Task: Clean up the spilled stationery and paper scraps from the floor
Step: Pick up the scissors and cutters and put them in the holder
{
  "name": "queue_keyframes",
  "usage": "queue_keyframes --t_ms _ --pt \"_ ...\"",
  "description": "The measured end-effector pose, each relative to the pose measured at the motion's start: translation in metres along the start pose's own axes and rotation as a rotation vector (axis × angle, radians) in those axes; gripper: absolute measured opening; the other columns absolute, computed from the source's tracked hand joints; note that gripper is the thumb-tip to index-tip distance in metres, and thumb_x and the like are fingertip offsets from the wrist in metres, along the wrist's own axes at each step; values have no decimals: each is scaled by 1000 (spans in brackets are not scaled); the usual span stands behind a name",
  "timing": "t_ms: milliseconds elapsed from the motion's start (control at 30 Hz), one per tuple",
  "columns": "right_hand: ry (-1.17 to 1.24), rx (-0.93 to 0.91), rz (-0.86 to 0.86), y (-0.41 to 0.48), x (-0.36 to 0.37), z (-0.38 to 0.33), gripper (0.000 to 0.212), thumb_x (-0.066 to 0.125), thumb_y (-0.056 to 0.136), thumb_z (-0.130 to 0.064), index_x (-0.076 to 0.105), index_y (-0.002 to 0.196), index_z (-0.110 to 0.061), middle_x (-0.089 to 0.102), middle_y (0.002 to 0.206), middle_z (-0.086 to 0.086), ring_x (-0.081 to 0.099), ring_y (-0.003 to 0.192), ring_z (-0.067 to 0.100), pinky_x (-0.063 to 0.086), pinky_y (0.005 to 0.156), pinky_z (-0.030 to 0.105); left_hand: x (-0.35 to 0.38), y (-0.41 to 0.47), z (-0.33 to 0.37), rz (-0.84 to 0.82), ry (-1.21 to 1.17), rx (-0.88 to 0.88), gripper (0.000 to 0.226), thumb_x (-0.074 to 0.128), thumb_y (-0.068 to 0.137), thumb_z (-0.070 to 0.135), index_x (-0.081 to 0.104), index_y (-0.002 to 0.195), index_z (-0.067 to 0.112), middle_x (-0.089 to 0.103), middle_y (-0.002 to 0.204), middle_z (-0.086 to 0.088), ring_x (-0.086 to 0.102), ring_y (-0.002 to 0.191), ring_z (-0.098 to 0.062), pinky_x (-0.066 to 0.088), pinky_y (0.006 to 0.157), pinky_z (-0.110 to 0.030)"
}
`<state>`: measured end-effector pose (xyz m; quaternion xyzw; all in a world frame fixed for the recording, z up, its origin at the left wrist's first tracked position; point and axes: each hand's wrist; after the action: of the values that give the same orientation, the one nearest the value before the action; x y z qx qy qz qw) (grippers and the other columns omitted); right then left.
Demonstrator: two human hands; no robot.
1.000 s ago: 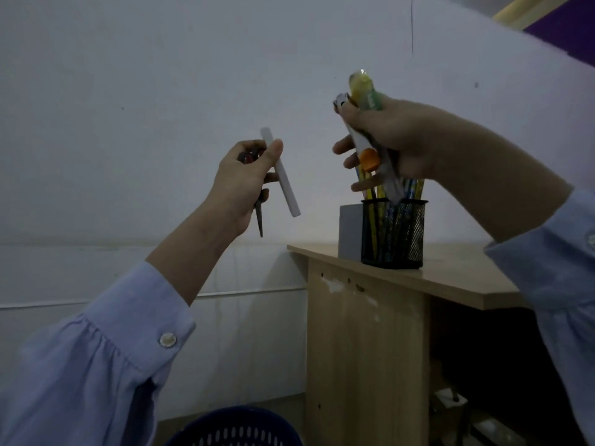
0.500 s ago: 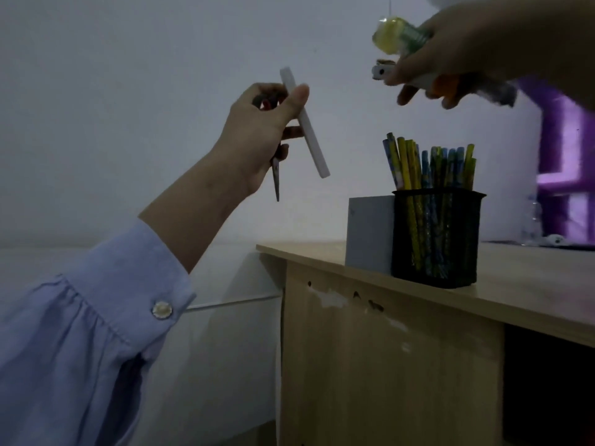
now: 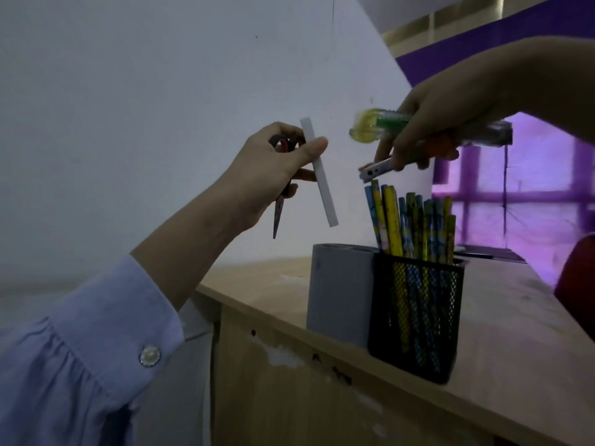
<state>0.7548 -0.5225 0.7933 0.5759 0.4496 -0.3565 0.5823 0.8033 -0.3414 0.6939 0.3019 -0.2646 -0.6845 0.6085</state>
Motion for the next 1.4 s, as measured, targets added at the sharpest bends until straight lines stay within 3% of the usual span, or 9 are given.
queue_keyframes --t_ms 100,233,500,633,767,900,1100,1200,1400 --pt "52 3 -61 2 2 1 7 69 80 -14 66 86 -10 66 49 -5 63 43 7 45 38 16 3 10 -6 -25 85 4 30 64 87 29 57 111 12 60 94 -3 67 65 -3 47 66 -29" --pt "52 -1 -212 21 6 9 44 74 64 -28 70 104 -9 74 73 4 65 58 11 47 48 22 5 16 -23 -68 108 -40 27 63 87 30 57 108 14 60 90 -2 66 65 -3 47 65 -28" --pt "254 51 -288 57 21 22 61 73 57 -29 69 113 -5 57 96 17 45 58 15 39 51 25 2 17 -47 -144 50 -124 25 62 88 27 57 107 11 59 87 -3 66 63 -3 46 60 -26" --pt "240 46 -415 75 34 24 102 94 26 -42 67 117 -3 56 104 16 50 78 23 44 66 29 4 19 -56 -178 96 -122 26 63 87 30 57 107 15 63 90 -1 68 66 -2 49 61 -22" --pt "275 23 -499 83 46 20 50 90 44 -25 78 92 -19 72 104 9 64 85 20 54 71 27 3 20 -60 -196 106 -112 25 64 85 33 58 104 17 66 89 1 68 73 -5 51 60 -20" --pt "308 -19 -560 84 50 19 77 97 21 -33 77 93 -16 73 105 12 70 77 18 57 63 27 1 22 -61 -202 140 -107 24 66 82 35 60 100 19 64 91 1 65 81 -10 51 61 -20" --pt "319 -52 -598 85 51 15 93 98 24 -36 69 108 -9 70 111 18 72 87 26 57 73 37 1 23 -65 -248 178 -92 28 69 76 38 61 99 25 63 92 3 65 75 -6 53 59 -17" --pt "368 -43 -591 80 47 16 101 97 22 -35 65 113 -8 71 109 14 72 89 24 58 65 33 1 24 -68 -255 196 -100 36 69 78 35 60 109 22 62 97 2 66 77 -8 53 58 -15" --pt "258 18 -370 73 39 20 103 92 15 -54 68 107 -13 71 98 6 63 71 15 51 54 25 -6 26 -74 -230 151 -125 29 65 83 35 62 105 17 66 96 0 66 79 -8 53 65 -20"
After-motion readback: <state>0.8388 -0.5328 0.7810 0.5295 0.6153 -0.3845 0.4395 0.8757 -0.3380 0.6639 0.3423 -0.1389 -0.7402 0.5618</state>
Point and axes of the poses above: each hand's wrist, its own y-axis towards the middle knuckle, its own x-axis out of the palm, z = x × y
